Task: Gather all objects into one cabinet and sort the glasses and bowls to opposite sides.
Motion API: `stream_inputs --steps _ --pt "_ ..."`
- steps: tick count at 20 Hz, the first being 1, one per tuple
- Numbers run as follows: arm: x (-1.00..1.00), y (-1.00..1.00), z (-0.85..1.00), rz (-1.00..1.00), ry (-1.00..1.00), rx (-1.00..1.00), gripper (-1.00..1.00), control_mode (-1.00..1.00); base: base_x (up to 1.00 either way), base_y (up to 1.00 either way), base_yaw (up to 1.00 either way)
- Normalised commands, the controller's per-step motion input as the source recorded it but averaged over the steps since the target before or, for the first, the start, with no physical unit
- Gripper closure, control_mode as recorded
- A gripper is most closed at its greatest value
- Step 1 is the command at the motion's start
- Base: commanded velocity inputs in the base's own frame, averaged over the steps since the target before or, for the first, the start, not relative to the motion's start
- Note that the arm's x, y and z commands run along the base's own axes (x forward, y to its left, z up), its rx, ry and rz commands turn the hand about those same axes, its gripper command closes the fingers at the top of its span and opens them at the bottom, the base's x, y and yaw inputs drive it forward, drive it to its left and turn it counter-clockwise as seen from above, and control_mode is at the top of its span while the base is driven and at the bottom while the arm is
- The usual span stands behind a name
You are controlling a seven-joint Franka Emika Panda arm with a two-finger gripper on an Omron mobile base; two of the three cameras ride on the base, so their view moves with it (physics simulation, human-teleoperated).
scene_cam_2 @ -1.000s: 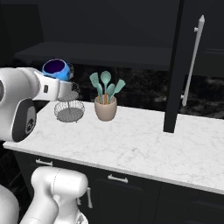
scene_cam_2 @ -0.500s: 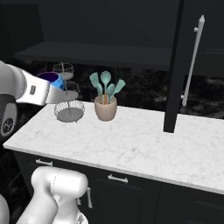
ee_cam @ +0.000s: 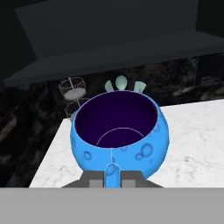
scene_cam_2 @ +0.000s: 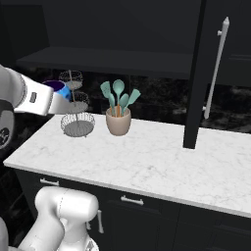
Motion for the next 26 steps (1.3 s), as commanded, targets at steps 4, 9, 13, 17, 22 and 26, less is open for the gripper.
stream_inputs --steps 4,9,13,17,22,26 --pt "-0.18 0.00 -0.01 0.00 0.00 -0.05 1.00 -1.00 0.00 0.00 0.00" --pt "-0.04 0.00 0.00 0.00 0.00 0.00 1.00 1.00 -0.09 0.00 0.00" --pt "0.00 0.00 0.00 0.00 0.00 0.00 1.00 1.00 -0.50 -0.03 0.02" --pt "0.00 0.00 0.00 0.00 0.00 0.00 1.00 1.00 -0.61 -0.06 0.00" --pt "0.00 0.00 0.00 0.00 0.00 0.00 1.00 1.00 -0.67 -0.19 0.00" --pt "0.00 0.00 0.00 0.00 0.00 0.00 1.00 1.00 -0.85 -0.17 0.00"
